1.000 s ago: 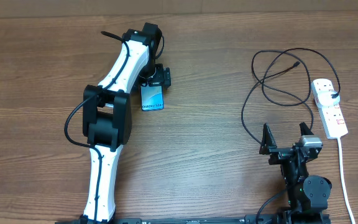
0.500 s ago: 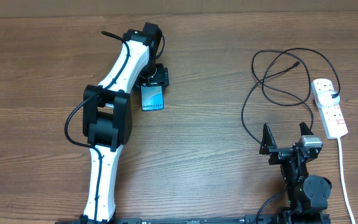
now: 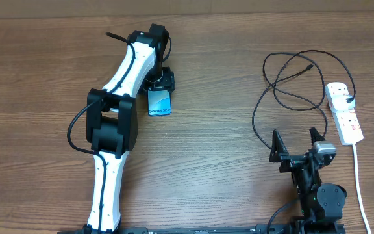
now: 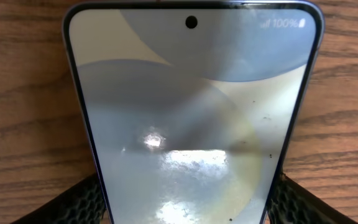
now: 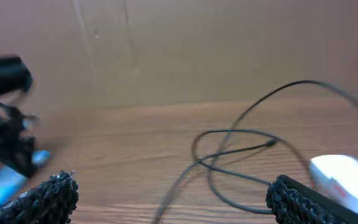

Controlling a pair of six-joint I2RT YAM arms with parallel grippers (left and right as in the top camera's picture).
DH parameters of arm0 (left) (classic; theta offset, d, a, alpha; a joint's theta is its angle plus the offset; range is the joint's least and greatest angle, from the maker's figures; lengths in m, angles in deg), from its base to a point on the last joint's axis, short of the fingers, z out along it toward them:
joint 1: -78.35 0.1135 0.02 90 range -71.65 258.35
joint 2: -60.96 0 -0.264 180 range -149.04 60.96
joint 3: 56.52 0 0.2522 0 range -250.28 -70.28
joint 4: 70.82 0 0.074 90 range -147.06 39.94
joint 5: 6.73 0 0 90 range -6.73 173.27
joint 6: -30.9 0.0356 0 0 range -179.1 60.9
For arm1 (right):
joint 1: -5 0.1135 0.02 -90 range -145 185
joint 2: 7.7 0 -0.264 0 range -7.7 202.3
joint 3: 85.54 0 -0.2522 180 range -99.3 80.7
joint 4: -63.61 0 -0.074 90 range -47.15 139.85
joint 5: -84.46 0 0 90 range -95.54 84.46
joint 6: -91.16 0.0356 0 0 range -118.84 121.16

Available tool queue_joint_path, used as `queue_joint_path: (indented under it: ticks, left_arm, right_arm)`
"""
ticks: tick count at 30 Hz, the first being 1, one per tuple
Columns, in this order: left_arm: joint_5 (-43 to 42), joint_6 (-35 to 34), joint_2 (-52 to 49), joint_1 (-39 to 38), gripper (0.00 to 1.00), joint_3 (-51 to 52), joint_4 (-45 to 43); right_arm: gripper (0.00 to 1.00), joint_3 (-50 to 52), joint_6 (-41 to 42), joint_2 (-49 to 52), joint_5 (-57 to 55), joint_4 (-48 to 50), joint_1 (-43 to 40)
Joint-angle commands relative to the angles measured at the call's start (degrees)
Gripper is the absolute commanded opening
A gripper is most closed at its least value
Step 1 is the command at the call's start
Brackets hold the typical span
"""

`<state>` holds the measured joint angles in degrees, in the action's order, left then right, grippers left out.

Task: Plug charger to phone and switch on socket

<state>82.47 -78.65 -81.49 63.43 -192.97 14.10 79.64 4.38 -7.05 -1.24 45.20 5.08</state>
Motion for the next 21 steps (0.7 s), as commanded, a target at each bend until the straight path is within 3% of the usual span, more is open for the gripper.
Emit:
queue_joint_path:
  ticks: [1,7,15,21]
  left_arm:
    - [0.55,1.84,-0.26,0.0,0.68,1.03,0.63]
    - [-1.03,3.54,0.63,0.07,0.68,0.85,0.35]
    - [-10.32,7.43,5.92,1.66,0.68,0.15,0.13]
    - [-19.76,8.68,10.95,3.3,0.67,0.15,0.22]
  right_arm:
    - [1.0,0.57,10.71,-0.48,7.15,1.51,-0.09]
    - [1.0,-2.21,10.49,-0.46,9.35,1.38,-0.09]
    - [1.0,-14.8,10.49,0.33,14.47,-11.23,-0.09]
    - [1.0,-25.83,10.47,6.64,15.5,-17.16,-0.09]
